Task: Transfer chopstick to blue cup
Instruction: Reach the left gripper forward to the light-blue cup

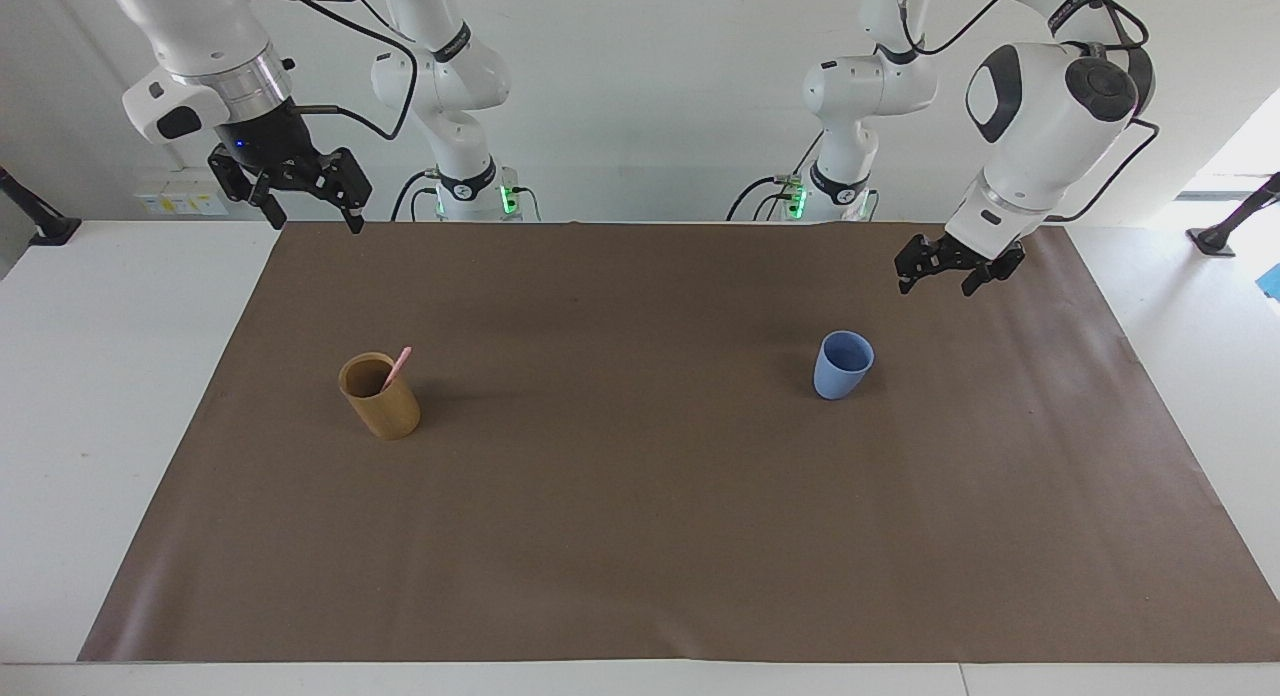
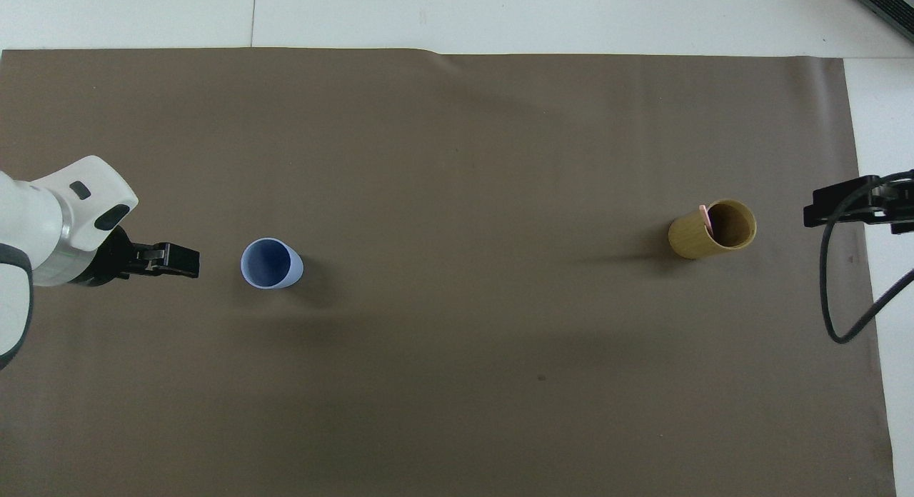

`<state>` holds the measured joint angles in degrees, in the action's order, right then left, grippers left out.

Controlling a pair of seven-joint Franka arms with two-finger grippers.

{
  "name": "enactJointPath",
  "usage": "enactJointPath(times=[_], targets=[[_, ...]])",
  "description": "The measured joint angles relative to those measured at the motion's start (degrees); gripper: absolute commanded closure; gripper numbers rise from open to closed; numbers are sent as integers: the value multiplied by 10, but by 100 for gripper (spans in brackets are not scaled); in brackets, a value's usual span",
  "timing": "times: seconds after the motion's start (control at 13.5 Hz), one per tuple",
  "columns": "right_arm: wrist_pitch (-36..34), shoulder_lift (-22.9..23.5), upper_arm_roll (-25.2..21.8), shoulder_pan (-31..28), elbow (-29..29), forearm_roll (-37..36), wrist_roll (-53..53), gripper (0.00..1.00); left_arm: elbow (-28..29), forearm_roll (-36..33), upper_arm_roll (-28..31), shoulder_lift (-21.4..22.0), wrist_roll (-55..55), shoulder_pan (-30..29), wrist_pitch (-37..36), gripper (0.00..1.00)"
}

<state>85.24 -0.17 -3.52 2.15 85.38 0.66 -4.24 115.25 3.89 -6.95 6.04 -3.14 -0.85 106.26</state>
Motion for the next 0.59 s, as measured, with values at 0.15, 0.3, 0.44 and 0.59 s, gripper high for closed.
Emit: enactJointPath(times=[0.15, 0.3, 0.44, 0.59], targets=[[0, 0, 0, 0, 0, 0, 0, 0, 17, 0, -1, -9, -32, 14, 30, 0], [0, 0, 0, 0, 0, 0, 0, 0, 38, 0, -1, -18, -42, 26, 49, 0], [0, 0, 0, 0, 0, 0, 0, 0, 62, 0, -1, -38, -45, 40, 81, 0], [0, 0, 0, 0, 0, 0, 0, 0, 80, 0, -1, -70, -55, 51, 129, 0]])
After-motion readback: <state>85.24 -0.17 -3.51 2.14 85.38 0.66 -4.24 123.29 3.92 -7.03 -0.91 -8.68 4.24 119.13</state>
